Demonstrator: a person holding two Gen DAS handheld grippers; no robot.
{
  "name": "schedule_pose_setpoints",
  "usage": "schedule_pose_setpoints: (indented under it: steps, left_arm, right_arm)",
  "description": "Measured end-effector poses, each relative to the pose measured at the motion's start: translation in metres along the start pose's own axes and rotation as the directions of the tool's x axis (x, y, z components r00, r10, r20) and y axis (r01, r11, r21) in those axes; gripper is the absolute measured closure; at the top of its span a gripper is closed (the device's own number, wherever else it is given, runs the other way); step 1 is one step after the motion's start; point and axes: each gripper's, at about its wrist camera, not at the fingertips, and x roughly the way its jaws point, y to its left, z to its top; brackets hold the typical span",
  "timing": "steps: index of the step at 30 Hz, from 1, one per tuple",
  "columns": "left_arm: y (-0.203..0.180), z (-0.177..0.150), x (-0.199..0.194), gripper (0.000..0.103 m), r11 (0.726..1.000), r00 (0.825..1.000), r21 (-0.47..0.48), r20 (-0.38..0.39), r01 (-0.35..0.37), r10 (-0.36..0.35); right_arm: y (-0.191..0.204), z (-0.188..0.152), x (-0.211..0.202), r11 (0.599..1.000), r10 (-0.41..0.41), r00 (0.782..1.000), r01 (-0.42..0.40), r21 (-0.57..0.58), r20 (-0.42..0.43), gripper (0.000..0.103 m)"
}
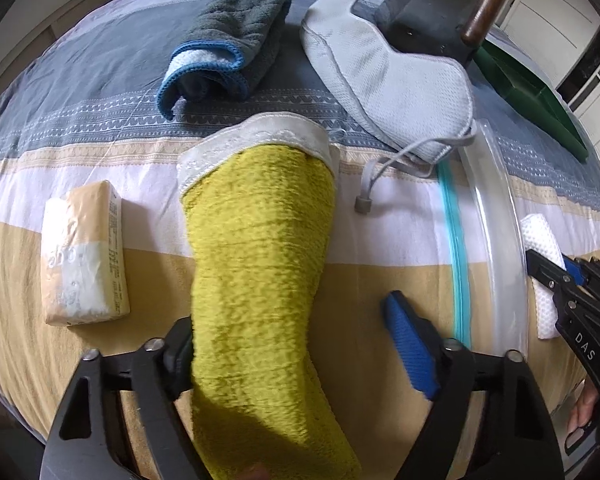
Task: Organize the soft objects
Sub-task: 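Grasp the yellow towel sock with the left gripper while the right grasps the white wipe, then carry the yellow sock and white wipe with both grippers over the green tray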
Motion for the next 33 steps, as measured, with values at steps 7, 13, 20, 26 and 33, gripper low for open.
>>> schedule_pose_setpoints:
  steps: [7,13,20,26,33]
  left_arm:
    - [0.021,0.002,0.0,0.062,0.999,1.0,-0.036,0.006,0.009,-0.009]
    - [0.035,0.005,0.001,0.079,1.0,1.0,-0.028,0.003,0.002,-0.002]
    - [0.035,0.004,-0.003,0.088,0.999,0.999,-0.008,-0.001,-0.032,0.032]
    - [0.034,0.007,-0.005,0.089,0.998,0.998,-0.01,0.007,-0.064,0.064]
    - [0.018,0.0,-0.017,0.089,0.997,0.997,-0.021,0.023,-0.075,0.076]
  right_arm:
    - [0.001,-0.001,0.0,1.0,-0.001,1.0,0.001,-0.003,0.005,0.09]
    - [0.002,-0.001,0.0,1.0,0.004,1.0,-0.004,-0.001,0.006,0.09]
    - [-0.005,0.001,-0.003,0.999,0.03,1.0,-0.03,0.023,0.006,0.092]
    - [-0.01,-0.002,-0.009,0.999,0.031,0.999,-0.032,0.032,0.017,0.092]
    - [-0.015,0.0,-0.027,0.999,0.028,0.999,-0.03,0.045,0.04,0.092]
